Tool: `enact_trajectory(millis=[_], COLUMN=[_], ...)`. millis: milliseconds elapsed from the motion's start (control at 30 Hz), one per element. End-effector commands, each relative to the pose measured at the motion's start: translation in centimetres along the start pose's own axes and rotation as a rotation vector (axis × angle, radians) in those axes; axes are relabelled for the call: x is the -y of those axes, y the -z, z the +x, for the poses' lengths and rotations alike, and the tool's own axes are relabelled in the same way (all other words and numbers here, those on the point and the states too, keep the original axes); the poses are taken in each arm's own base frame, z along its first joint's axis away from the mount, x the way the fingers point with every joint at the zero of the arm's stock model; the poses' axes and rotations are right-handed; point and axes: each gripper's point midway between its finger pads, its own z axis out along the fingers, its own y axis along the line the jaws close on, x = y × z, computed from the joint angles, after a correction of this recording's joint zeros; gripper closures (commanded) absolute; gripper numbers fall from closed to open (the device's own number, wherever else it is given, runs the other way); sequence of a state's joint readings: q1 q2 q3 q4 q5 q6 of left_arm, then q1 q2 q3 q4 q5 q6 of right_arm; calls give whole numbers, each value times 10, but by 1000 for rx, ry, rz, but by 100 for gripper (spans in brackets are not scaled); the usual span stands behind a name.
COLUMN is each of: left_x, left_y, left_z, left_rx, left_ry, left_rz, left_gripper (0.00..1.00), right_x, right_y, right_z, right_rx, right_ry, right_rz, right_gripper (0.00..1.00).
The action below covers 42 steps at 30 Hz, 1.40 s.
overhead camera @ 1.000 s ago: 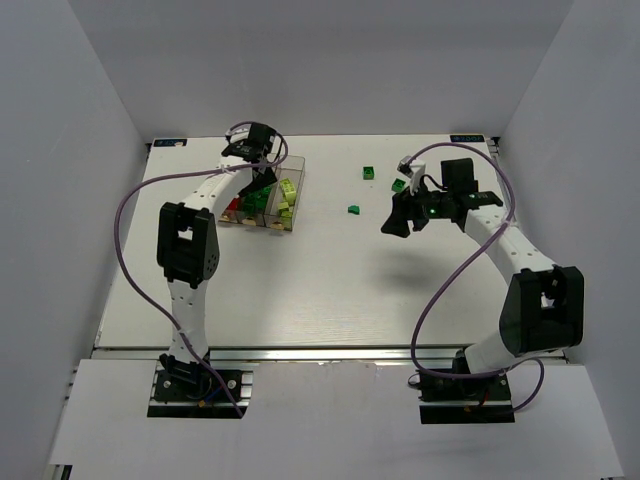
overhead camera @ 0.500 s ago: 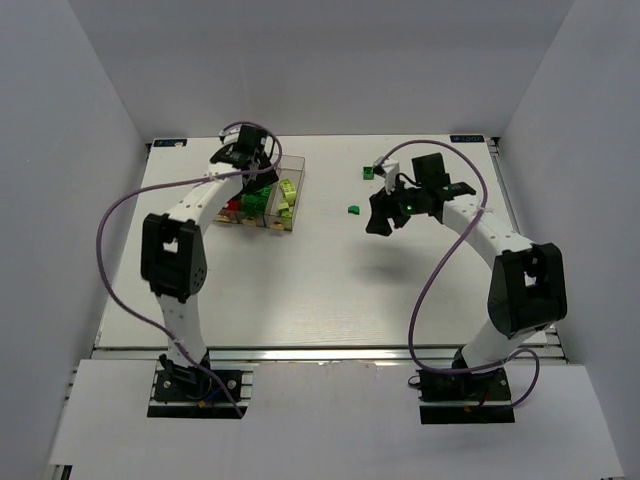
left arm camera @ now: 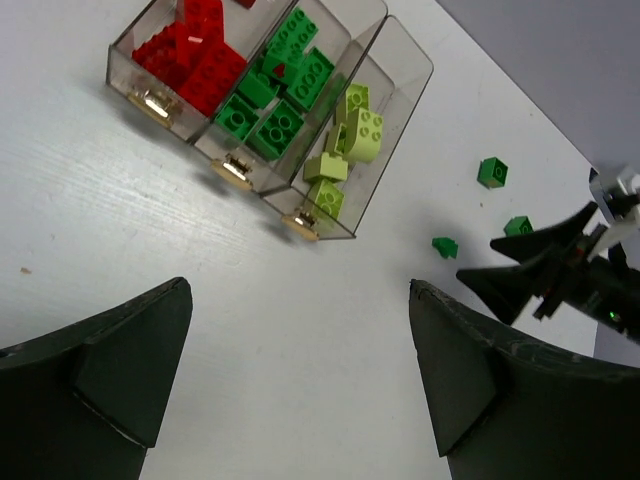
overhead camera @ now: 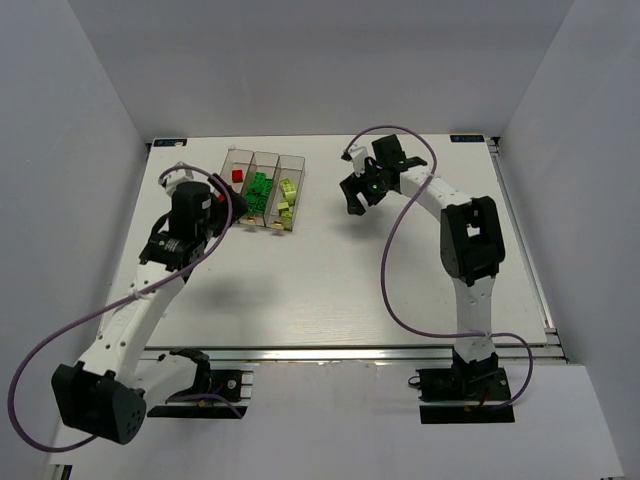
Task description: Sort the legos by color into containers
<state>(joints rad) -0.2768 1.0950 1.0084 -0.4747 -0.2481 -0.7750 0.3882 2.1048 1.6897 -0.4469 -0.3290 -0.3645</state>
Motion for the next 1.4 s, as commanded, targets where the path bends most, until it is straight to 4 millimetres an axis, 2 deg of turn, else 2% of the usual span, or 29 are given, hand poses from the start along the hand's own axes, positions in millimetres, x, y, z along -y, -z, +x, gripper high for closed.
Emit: enact_trajectory(millis=[0,167,400,667,733,833,1000,1033,1167,1233,1367], left_x=[-8,-22,-33,-33,-33,-33,-32,-32,-28,-27,-20], left_y=[16,35,40,42,42,42,42,41,42,43,46], left_z=[8,17,33,30,28,29,29,29,25,23,17], left_rx=[-22,-11,-13,-1,-2,1,3,2,12,15,34], left_ry=[27,64,117,118,115,122,138,139,143,139,125], left_rz=[3,16,38,34,30,29,39,38,49,52,90], left_gripper=[2,2,2,2,2,2,2,2,2,2,2], right_x=[20,28,22,18,19,17,17,16,13,11,2], right_y=[-1,-20,-28,-44,-46,-48,-50,-50,-48,-44,-30], right_z=[-11,3,7,12,15,16,16,17,16,9,-22], right_rx=[-17,-72,-75,-91,-96,-99,-100,-101,-101,-84,11], right_ry=[56,88,93,102,99,99,108,109,135,147,183], right_rz=[61,49,15,-2,-3,-12,-18,-22,-35,-40,-58], right_gripper=[14,24,27,30,33,43,52,58,70,82,93])
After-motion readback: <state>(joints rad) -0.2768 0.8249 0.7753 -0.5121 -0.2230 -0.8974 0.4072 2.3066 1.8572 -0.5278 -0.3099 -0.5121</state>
